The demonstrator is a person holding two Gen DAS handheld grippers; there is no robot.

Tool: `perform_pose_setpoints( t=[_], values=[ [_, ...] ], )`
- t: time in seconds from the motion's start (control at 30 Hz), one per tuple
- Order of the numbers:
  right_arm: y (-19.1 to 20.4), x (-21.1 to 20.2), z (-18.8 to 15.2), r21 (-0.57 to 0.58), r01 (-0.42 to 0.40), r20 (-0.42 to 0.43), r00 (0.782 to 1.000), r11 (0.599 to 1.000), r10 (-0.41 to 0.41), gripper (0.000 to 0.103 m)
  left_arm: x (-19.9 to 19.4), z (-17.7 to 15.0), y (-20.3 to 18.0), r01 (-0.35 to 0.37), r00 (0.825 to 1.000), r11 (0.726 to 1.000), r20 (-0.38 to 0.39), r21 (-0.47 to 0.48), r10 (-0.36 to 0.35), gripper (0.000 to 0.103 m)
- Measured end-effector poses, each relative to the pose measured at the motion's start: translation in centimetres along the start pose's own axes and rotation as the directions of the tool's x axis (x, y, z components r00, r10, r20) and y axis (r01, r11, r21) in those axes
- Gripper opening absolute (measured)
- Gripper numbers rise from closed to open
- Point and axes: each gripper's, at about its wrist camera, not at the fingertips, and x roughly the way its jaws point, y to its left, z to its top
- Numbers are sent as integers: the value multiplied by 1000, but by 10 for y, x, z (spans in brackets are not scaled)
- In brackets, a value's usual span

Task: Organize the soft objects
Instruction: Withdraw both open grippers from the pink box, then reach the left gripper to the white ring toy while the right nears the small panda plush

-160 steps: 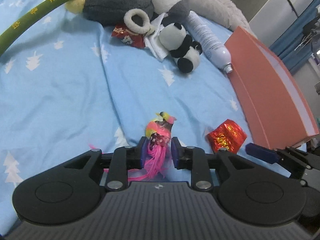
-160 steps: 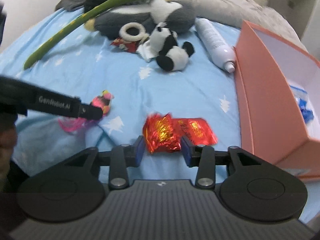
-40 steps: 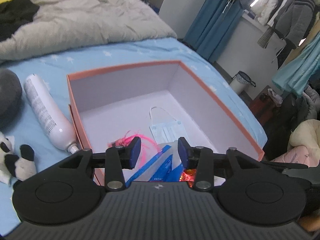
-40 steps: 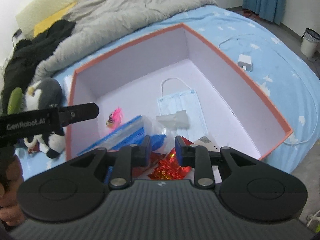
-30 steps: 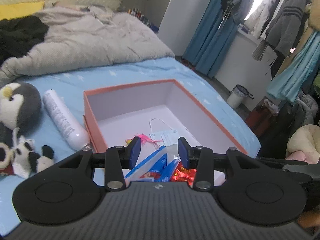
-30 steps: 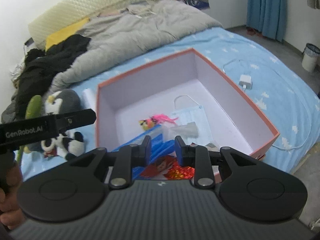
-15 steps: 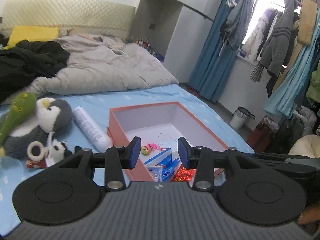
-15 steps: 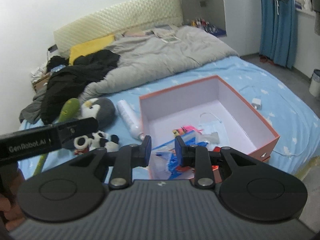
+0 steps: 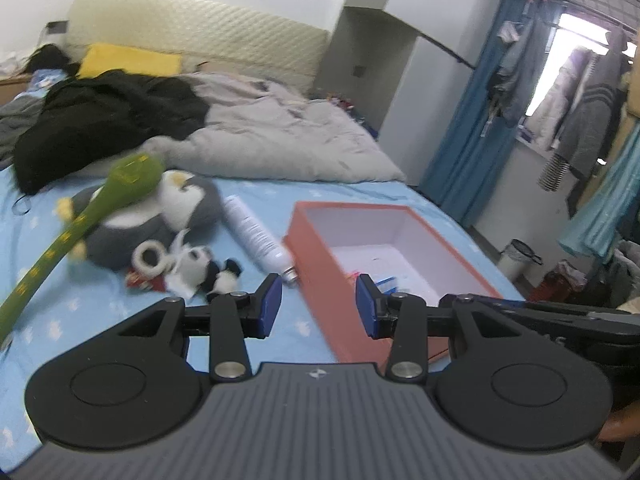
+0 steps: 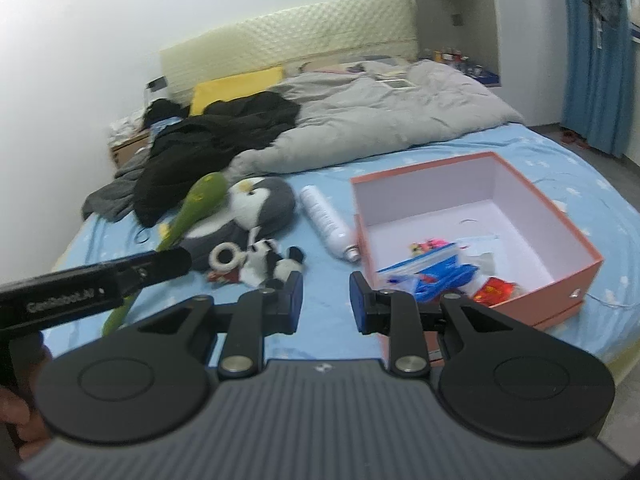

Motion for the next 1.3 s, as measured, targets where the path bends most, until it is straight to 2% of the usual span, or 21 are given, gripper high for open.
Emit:
perform_pose_setpoints(
  t=[0.3, 0.47, 0.8, 0.87, 1.1, 1.3],
  values=[
    [23, 9, -23, -37, -83, -40, 996, 996, 81, 29, -9, -18, 26, -92, 996, 995, -22, -42, 91, 47],
    [30, 16, -36, -58, -116, -55, 992, 992, 113, 29, 0, -25, 40, -135, 990, 989, -47, -66, 132, 47],
    [46, 47, -46, -95, -142, -99, 986, 985, 132, 29, 26, -39, 77, -163, 984, 979, -96, -123, 151, 47],
    [48, 52, -48, -97, -143, -103, 986, 985, 133, 35, 29, -39, 85, -168, 983, 978, -97, -127, 156, 47],
    [53, 83, -51, -113, -158, -129, 981, 981, 143, 37, 58, -37, 116, -209, 974, 967, -118, -146, 193, 47],
    [52, 130, -47, -136, -162, -161, 977, 978, 139, 58, 113, -32, 148, -235, 966, 957, -150, -169, 211, 46]
  ],
)
